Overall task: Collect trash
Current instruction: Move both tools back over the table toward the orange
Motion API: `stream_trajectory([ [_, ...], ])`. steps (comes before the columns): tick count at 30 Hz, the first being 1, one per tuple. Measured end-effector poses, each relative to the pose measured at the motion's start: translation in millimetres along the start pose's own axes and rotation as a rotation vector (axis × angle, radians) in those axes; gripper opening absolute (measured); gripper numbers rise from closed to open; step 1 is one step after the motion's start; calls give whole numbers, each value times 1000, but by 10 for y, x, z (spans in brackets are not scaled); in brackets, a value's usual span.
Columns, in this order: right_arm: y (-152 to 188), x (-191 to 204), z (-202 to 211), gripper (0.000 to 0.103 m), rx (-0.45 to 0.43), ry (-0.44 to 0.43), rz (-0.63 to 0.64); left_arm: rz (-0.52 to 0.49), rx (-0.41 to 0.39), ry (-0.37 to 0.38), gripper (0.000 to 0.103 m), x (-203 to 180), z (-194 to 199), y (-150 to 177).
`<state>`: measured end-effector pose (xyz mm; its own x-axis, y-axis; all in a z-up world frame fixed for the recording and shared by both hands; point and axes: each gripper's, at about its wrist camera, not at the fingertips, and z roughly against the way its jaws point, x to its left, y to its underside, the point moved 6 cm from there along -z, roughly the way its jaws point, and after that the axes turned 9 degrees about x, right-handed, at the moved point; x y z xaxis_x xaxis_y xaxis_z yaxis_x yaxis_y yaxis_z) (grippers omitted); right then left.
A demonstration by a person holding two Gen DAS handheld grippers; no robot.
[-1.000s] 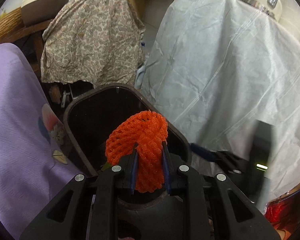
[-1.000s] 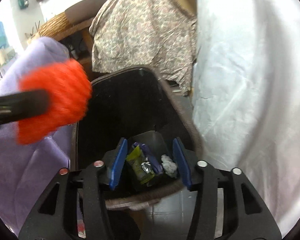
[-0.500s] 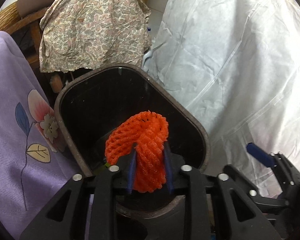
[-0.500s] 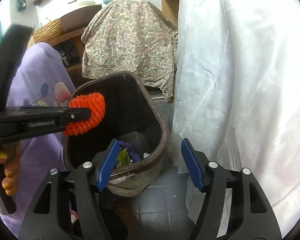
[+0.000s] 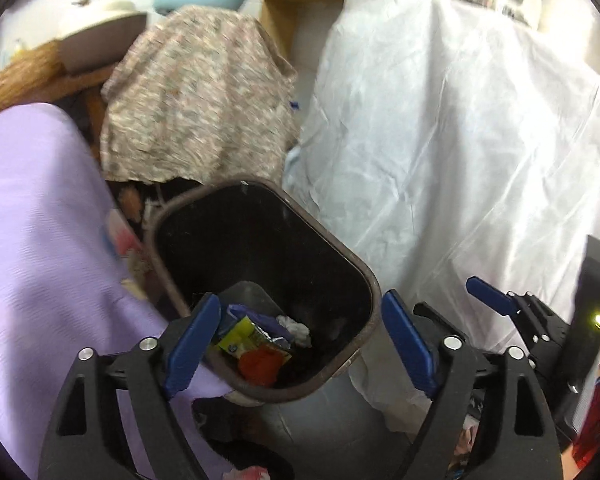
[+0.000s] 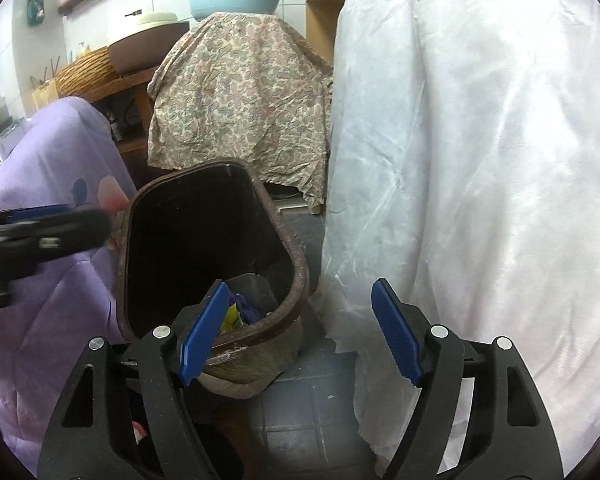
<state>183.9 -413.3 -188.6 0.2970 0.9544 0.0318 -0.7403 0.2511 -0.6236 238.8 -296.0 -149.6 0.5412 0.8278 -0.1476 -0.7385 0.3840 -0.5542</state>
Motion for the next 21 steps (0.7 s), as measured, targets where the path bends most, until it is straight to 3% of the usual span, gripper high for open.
stream_trajectory([
  [9, -152, 177, 278, 81, -29, -105, -8, 59, -122, 14, 91, 286, 822, 125],
  [21, -440, 1150, 799, 85, -108, -315, 175, 95, -253, -146, 94, 965, 1678, 336],
])
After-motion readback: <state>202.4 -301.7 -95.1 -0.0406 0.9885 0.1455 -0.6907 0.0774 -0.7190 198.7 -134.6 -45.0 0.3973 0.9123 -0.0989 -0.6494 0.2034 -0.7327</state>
